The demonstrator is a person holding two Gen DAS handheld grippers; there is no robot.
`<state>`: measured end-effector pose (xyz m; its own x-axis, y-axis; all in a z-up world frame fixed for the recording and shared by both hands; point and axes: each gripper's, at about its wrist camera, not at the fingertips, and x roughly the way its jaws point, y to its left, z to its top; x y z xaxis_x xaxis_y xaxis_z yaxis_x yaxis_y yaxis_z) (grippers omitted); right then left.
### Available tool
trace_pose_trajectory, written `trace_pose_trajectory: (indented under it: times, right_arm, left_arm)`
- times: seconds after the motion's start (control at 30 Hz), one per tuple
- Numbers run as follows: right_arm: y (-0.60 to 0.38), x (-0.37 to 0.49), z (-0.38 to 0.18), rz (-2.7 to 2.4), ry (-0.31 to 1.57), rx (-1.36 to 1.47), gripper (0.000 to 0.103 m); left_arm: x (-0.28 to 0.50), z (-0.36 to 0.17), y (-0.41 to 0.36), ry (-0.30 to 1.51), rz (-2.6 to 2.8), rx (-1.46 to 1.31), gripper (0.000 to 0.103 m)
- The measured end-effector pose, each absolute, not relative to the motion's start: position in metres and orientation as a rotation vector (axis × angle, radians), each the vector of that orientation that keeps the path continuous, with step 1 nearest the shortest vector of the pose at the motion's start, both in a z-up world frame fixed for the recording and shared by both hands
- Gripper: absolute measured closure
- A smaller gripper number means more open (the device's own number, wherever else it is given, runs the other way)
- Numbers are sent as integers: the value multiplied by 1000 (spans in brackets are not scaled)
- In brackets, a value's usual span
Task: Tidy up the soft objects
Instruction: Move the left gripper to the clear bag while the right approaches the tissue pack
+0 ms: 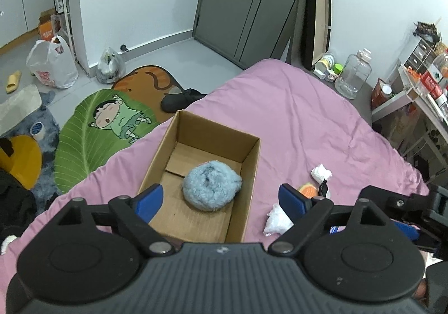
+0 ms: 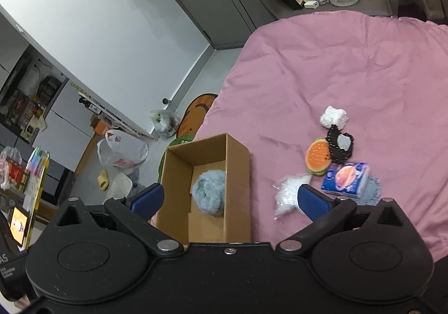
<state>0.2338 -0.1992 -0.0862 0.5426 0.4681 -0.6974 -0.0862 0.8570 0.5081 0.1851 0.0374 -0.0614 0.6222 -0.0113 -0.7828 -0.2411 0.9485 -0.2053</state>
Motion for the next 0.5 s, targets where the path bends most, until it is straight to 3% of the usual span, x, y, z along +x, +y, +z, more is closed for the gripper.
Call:
trace_pose_trajectory:
  times: [0.5]
  right_arm:
    - [-226, 201, -63, 321, 918, 356, 0]
  left_arm:
    - [155, -32, -6, 853, 56, -225, 7]
